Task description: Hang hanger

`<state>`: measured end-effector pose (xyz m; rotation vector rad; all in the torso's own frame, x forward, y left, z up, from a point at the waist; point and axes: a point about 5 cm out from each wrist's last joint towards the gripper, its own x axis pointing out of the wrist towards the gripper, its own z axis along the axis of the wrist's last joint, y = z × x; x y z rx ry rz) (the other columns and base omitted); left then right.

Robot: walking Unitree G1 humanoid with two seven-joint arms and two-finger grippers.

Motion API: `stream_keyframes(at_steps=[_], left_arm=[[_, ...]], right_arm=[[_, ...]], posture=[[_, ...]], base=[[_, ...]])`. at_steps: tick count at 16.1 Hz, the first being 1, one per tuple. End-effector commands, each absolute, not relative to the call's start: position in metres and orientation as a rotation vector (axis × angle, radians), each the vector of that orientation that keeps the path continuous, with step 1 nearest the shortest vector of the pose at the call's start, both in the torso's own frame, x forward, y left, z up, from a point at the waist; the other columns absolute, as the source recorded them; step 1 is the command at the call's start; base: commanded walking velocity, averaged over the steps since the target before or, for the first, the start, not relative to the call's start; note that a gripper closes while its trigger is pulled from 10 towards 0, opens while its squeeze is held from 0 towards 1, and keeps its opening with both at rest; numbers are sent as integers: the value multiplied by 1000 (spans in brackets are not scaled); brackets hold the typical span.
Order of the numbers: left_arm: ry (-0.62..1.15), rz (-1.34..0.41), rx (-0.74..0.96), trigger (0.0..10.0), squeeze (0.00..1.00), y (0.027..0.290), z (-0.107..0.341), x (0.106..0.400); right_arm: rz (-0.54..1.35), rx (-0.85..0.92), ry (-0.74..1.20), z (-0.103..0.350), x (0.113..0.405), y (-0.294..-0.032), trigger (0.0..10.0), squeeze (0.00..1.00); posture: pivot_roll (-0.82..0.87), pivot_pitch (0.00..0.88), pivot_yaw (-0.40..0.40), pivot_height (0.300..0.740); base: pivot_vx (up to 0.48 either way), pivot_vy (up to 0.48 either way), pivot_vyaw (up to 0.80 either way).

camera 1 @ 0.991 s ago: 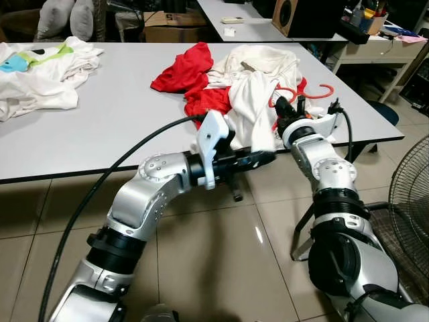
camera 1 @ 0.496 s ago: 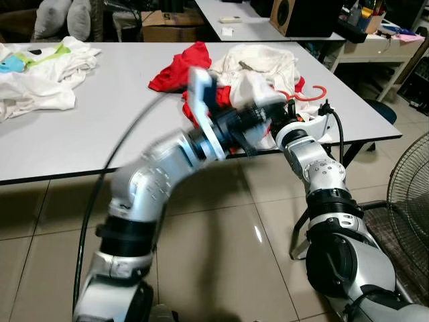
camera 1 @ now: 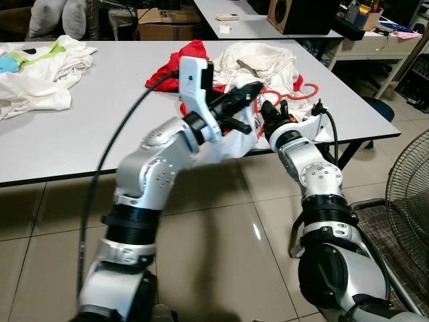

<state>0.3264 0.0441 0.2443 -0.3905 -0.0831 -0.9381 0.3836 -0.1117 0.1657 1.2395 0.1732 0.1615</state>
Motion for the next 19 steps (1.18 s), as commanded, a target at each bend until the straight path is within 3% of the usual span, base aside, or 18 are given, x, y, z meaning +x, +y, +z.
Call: stream_keyframes(at_steps=[1, 5, 6, 11, 13, 14, 15, 16, 17, 19], left_arm=[[-93, -1022, -391, 0, 0, 26, 251, 314], [-31, -1123, -144, 0, 0, 11, 221, 291], [-17, -1131, 3, 0, 0, 14, 210, 289], [16, -889, 216, 0, 0, 40, 196, 313], [-11, -944, 299, 118, 0, 36, 195, 310], [-48, -1055, 359, 3451, 0, 29, 194, 300], [-53, -1091, 368, 6000, 0, 26, 193, 296], [-43, -1132, 339, 10000, 0, 21, 191, 290], [-14, -1187, 283, 10000, 122, 19, 190, 285], [-31, -1271, 266, 10000, 1000, 19, 194, 277]], right_arm=[[154, 1302, 134, 178, 388, -113, 10000, 0], [204, 1415, 88, 196, 391, -113, 10000, 0], [217, 1419, 79, 199, 392, -115, 10000, 0], [256, 1423, 55, 206, 391, -120, 10000, 0], [266, 1414, 56, 208, 391, -119, 10000, 0], [271, 1410, 57, 208, 391, -118, 10000, 0], [272, 1410, 58, 208, 392, -118, 10000, 0], [273, 1409, 59, 208, 392, -118, 10000, 0], [275, 1408, 59, 209, 392, -118, 10000, 0], [275, 1404, 57, 209, 392, -120, 10000, 0]], posture=[[44, 0, -58, 740], [46, 0, -62, 740], [47, 0, -63, 740], [47, 0, -60, 740], [47, 0, -60, 740], [48, 0, -60, 740], [48, 0, -60, 740], [47, 0, -60, 740], [47, 0, -60, 740], [50, 0, -60, 740]], base=[[0, 0, 0], [0, 0, 0], [0, 0, 0], [0, 0, 0], [0, 0, 0], [0, 0, 0], [0, 0, 0], [0, 0, 0], [0, 0, 0], [0, 0, 0]])
